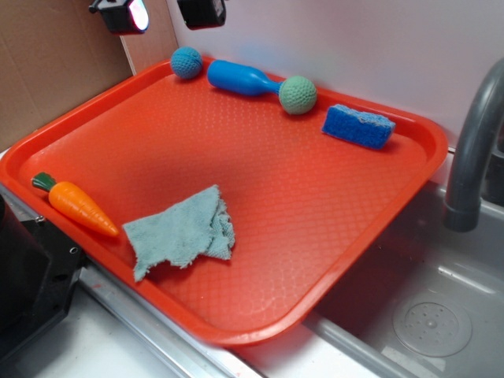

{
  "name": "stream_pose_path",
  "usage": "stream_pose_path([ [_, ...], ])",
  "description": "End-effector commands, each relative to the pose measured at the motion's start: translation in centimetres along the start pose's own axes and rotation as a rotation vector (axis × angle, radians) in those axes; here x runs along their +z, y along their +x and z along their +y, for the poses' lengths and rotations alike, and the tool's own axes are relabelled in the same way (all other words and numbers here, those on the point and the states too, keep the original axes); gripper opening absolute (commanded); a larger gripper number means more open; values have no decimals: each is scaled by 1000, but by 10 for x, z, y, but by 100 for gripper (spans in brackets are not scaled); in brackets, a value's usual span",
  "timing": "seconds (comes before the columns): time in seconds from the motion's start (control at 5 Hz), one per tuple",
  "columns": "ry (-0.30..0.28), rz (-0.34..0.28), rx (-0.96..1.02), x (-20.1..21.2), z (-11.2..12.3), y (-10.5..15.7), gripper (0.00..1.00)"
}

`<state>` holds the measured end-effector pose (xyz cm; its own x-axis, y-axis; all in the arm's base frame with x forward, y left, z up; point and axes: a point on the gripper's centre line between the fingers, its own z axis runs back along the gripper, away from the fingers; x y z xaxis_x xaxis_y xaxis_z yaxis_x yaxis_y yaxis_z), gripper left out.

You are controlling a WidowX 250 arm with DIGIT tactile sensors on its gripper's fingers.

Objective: Grab the blue bottle.

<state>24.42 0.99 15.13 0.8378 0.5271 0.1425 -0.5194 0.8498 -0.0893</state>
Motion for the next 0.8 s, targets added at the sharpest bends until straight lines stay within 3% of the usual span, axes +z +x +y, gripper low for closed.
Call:
stream_pose_path([
  [0.0,-23,-44,9,13,3,12,100],
  [0.2,-39,-202,31,-10,-4,29,100],
  [0.4,-92,-250,-97,-27,-10,47,100],
  [0.6,-91,-261,-111,-49,-15,67,100],
])
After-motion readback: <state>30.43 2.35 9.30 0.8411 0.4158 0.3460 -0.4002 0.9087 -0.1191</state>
